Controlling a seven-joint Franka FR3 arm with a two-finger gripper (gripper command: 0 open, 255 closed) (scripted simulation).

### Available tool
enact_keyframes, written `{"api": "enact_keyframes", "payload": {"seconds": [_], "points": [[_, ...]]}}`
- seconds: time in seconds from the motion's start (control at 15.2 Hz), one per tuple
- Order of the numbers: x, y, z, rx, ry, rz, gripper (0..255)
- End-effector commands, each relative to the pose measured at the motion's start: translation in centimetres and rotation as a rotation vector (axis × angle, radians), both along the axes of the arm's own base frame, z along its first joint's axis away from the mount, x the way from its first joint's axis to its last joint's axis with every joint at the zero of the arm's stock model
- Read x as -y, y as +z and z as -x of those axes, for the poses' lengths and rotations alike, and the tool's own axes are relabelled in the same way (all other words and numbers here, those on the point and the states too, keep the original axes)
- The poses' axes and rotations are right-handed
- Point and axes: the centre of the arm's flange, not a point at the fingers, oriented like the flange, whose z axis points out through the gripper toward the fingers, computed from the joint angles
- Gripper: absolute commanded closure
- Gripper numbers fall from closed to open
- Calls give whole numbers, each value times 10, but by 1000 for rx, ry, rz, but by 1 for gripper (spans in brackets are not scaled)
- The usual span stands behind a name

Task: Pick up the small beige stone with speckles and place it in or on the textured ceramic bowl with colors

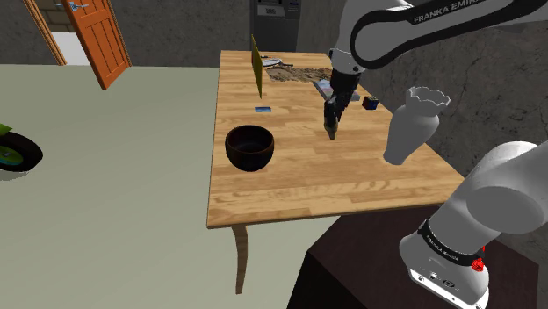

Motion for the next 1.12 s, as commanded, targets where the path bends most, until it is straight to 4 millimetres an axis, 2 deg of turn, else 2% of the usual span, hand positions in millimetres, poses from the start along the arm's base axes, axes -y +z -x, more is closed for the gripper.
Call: {"api": "enact_keyframes", "payload": {"seconds": [0.0,1.06], "points": [[-18,-2,-20,0,-1,-1,255],[-157,-1,-180,0,-1,-1,255]]}}
